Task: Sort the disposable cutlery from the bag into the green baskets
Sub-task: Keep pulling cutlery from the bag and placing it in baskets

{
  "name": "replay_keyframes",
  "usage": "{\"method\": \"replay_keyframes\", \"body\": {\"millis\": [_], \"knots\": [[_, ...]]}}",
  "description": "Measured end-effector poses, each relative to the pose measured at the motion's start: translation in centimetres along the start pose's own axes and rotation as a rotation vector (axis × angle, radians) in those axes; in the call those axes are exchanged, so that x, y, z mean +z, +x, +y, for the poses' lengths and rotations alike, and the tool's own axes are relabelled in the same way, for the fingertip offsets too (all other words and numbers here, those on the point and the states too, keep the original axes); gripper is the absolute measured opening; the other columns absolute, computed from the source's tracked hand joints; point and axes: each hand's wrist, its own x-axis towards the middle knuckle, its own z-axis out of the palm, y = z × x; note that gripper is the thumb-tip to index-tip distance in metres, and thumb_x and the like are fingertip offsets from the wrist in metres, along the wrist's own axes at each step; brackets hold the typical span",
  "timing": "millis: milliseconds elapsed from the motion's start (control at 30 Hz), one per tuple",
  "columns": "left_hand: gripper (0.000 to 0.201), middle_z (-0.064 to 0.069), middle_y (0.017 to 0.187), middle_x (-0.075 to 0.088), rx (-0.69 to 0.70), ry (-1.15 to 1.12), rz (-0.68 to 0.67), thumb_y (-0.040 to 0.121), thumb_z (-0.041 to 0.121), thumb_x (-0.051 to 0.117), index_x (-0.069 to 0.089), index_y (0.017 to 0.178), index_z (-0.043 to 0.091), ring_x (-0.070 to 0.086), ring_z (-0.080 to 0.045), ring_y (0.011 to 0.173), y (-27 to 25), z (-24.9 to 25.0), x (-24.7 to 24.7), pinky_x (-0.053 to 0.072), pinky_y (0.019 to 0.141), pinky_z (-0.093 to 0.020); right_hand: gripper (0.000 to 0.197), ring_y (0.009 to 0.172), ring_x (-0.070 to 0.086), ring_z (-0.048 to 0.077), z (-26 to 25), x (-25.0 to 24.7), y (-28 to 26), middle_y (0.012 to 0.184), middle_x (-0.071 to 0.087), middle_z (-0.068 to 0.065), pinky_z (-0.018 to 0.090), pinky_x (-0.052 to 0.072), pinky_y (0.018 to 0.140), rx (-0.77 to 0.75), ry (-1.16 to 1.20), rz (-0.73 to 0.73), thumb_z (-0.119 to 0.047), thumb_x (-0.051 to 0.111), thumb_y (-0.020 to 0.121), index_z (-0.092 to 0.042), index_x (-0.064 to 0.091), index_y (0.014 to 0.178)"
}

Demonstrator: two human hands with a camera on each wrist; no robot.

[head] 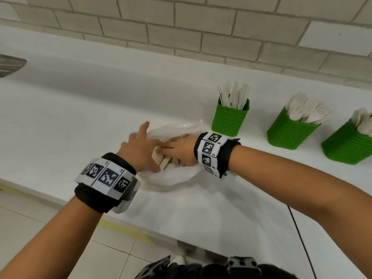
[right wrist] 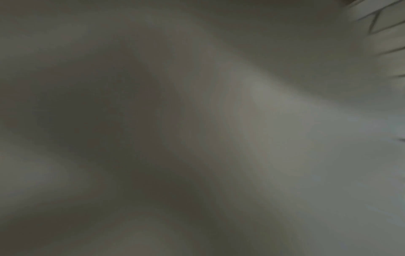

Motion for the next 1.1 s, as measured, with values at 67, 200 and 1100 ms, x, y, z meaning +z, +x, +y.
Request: {"method": "replay_keyframes", "body": {"millis": [67,200,1100], "knots": [[0.082,-0.008,0.150,0.013,-0.043,-0.095,-0.144,0.074,0.024,0.071,0.028,0.143,0.036,0.040,-0.033,0.126,0.3,-1.2,0.6,0.042,0.098,-0.038,0.061,0.137,0.030,0.025,0.6,0.3,-0.1,0.150,0.031,0.006,0.036,0.027,0.107,-0.026,-0.058,0.030,-0.023,0.050,0.093,-0.016,0.022,0.147],[0.075,-0.008,0.129,0.043,-0.007,-0.221,-0.140,0.080,0.011,0.061,0.028,0.144,0.030,0.047,-0.029,0.117,0.2,-1.7,0.7,0.044,0.091,-0.032,0.049,0.126,0.041,0.025,1.3,0.8,-0.5,0.135,0.044,0.010,0.036,0.038,0.093,0.004,-0.068,0.077,-0.025,0.047,0.094,-0.011,0.034,0.140],[0.081,-0.001,0.131,0.041,0.009,-0.434,-0.173,0.073,0.029,0.073,0.027,0.140,0.035,0.041,-0.023,0.124,0.5,-0.1,0.5,0.040,0.102,-0.039,0.055,0.110,0.051,0.025,1.5,2.2,-1.0,0.122,0.053,0.009,0.032,0.041,0.083,-0.033,0.230,0.212,-0.035,0.059,0.087,-0.013,0.041,0.134]]}}
